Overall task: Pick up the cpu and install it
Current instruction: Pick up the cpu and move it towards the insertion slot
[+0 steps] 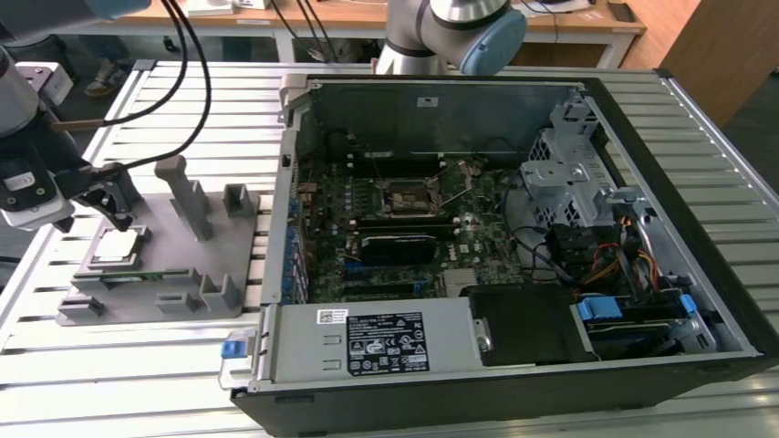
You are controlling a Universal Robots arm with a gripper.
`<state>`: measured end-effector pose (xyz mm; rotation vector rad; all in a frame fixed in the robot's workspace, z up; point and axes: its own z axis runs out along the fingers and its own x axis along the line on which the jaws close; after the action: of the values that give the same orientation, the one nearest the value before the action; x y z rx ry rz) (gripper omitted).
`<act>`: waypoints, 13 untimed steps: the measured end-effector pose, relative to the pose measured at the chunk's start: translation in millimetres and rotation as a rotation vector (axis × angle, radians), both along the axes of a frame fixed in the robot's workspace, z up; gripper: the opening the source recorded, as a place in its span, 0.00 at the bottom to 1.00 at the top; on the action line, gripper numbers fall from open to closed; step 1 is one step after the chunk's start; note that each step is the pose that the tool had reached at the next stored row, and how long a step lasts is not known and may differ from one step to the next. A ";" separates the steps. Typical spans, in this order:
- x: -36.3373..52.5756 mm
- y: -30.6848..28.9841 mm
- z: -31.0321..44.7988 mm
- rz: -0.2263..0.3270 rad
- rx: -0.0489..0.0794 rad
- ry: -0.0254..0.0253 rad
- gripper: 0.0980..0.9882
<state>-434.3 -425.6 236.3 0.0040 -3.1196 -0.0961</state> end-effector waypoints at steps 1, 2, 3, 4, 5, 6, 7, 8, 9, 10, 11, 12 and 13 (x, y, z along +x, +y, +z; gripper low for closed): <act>0.0 0.0 -0.4 0.000 0.000 0.0000 0.68; 0.0 0.0 -0.8 0.000 0.000 0.0000 0.68; 0.0 0.0 -1.3 0.000 0.000 0.0001 0.68; 0.0 0.0 -1.7 0.000 0.000 0.0001 0.68; 0.0 0.0 -2.1 0.000 0.000 0.0004 0.68; 0.0 0.0 -2.4 0.000 0.000 0.0005 0.68; 0.0 0.0 -2.8 0.000 0.000 0.0006 0.68; 0.0 0.0 -3.1 0.000 0.000 0.0006 0.68; 0.0 0.0 -3.6 0.000 0.000 0.0007 0.68; 0.0 0.0 -4.0 0.000 0.000 0.0009 0.68; 0.0 0.0 -4.4 0.000 0.000 0.0011 0.68; 0.0 0.0 -4.7 0.000 0.000 0.0014 0.68; 0.0 0.0 -5.1 0.000 0.000 0.0016 0.68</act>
<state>-434.3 -425.6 231.2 0.0039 -3.1180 -0.0962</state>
